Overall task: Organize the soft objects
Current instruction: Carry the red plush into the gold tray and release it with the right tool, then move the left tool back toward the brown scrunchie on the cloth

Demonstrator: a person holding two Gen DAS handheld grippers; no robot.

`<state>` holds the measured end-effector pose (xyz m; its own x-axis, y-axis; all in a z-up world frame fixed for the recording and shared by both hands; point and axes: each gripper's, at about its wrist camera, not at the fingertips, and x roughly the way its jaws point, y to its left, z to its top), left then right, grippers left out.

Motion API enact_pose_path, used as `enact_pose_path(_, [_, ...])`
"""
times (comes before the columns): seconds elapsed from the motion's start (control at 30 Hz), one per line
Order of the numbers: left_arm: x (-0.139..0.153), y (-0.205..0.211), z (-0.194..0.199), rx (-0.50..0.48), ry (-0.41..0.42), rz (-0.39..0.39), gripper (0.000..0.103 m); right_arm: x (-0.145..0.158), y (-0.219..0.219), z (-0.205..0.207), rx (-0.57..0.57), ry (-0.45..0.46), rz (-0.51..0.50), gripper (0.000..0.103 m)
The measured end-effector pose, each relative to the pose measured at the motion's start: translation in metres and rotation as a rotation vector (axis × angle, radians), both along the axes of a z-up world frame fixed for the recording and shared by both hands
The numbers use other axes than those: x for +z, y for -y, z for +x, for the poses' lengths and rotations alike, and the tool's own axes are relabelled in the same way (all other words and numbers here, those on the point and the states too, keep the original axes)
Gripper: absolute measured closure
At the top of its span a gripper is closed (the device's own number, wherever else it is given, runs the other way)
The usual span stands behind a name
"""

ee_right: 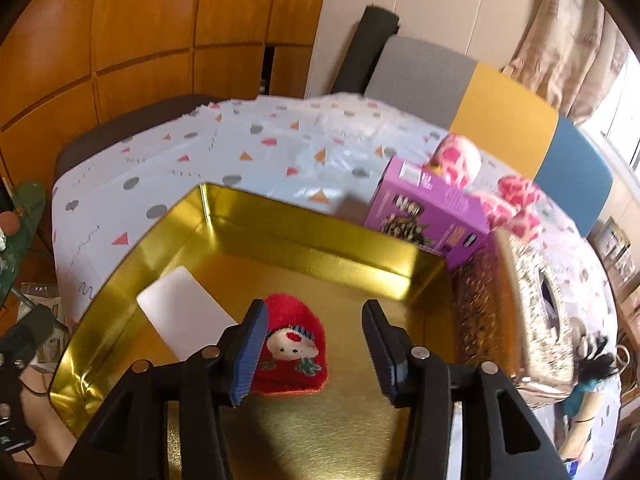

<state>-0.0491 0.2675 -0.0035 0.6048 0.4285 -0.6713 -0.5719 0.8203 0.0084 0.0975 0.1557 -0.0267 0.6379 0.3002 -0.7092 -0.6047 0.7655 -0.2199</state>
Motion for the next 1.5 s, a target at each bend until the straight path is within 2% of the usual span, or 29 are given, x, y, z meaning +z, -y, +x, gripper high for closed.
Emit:
enact_pose_path(0.53, [0.01, 0.019, 0.004, -0.038, 0.006, 0.024, 0.002, 0.043, 0.026, -0.034, -0.004, 0.091, 0.084, 0.054])
enact_pose_path(1.0, [0.015, 0.044, 0.014, -0.105, 0.003, 0.047, 0.002, 0.063, 0.059, -0.042, -0.043, 0.129, 0.138, 0.054])
enact_pose_path(1.23, [0.02, 0.071, 0.026, -0.193, 0.001, 0.064, 0.002, 0.057, 0.103, -0.028, -0.135, 0.122, 0.131, 0.054])
enact_pose_path(1.5, [0.02, 0.131, 0.052, -0.402, -0.012, 0.082, 0.002, 0.041, 0.192, -0.005, -0.342, 0.104, 0.099, 0.054])
